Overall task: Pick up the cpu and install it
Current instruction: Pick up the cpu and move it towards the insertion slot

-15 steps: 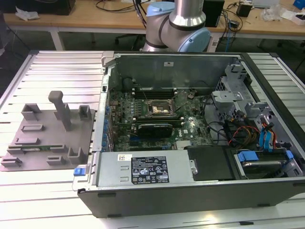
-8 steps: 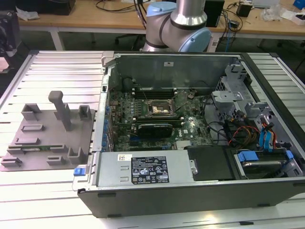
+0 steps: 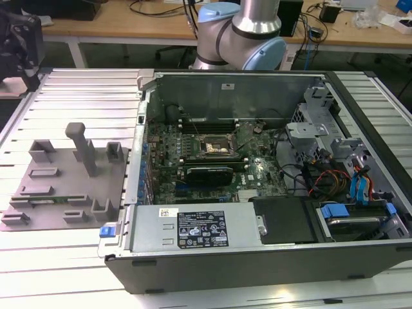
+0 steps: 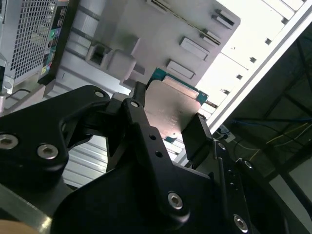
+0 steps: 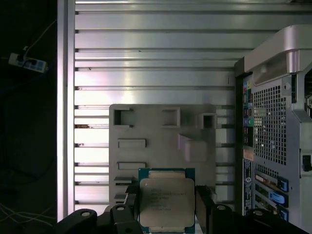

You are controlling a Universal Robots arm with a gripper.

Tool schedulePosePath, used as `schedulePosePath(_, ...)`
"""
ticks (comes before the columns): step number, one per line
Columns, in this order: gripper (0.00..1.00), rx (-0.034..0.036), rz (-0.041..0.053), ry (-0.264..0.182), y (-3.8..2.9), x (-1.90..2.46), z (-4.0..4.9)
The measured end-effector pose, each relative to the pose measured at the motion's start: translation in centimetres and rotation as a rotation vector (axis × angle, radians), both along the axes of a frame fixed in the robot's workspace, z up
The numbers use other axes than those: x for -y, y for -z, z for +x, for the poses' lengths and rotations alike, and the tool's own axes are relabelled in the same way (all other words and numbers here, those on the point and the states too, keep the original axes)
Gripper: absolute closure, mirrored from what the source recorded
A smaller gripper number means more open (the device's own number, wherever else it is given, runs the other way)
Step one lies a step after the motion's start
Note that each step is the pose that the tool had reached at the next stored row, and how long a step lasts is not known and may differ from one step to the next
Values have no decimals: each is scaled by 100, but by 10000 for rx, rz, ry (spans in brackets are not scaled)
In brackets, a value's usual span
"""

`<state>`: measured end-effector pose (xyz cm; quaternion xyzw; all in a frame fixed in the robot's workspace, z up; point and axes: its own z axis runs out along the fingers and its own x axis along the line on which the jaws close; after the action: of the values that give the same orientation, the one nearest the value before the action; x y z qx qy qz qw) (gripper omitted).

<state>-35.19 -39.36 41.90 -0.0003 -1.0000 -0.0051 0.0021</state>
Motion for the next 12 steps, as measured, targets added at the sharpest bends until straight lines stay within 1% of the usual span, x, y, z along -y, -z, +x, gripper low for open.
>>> schedulePosePath(2,45,-1,0,0,-1,0,61)
schedulePosePath(4,45,-1,0,1,0,0,93)
schedulePosePath(6,45,0,0,0,0,0,154)
schedulePosePath(12,45,-1,-1,0,0,0,255)
